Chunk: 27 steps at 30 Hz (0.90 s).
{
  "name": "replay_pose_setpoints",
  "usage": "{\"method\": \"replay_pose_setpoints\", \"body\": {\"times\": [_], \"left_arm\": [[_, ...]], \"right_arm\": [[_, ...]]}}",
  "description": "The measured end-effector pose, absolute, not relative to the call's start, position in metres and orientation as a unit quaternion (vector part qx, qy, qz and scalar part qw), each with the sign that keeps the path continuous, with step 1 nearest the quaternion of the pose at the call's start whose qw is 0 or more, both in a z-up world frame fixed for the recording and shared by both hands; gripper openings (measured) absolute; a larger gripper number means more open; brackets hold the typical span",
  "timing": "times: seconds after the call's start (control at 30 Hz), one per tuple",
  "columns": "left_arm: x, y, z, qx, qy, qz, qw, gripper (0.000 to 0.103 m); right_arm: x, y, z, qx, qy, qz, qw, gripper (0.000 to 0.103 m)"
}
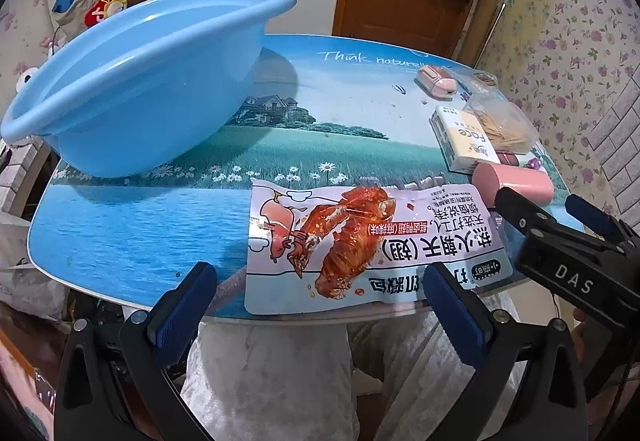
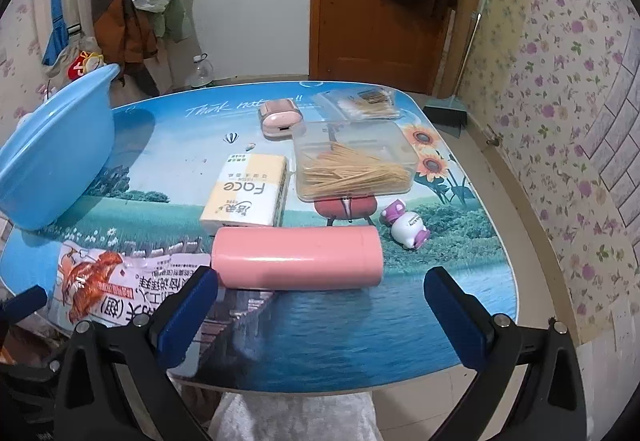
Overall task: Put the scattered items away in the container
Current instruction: 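Grasp the pink cylindrical bottle with the right gripper and lift it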
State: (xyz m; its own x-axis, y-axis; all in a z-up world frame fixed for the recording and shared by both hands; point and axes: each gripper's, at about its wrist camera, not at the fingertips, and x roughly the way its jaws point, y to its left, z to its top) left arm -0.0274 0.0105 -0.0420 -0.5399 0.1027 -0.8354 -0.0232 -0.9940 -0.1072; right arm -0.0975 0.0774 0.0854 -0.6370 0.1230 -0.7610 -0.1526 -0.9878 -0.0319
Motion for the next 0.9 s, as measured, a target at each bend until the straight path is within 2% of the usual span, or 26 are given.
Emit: {"method": "replay_pose_setpoints", "body": {"times": [0.63, 0.67, 0.73, 0.9], "left_arm": [[-0.024, 0.008, -0.041, -0.477, -0.044, 0.877, 0.041, 0.103], [-0.024, 0.007, -0.040, -0.476, -0.045, 0.877, 0.040, 0.103], [-0.025, 0.007, -0.041, -0.476, -0.047, 0.877, 0.039, 0.103], [-0.025, 0.006, -0.041, -0.476, -0.046, 0.877, 0.040, 0.103]], "right_arm": [[-0.114, 0.080, 0.070, -0.430, 0.056, 0.894, 0.110, 0.103], [-0.113, 0.080, 0.069, -0.429, 0.057, 0.895, 0.109, 0.102], [-0.112, 0.080, 0.069, -0.422, 0.056, 0.899, 0.101, 0.088], [-0.110, 0.082, 0.069, -0.417, 0.055, 0.902, 0.092, 0.088]]}}
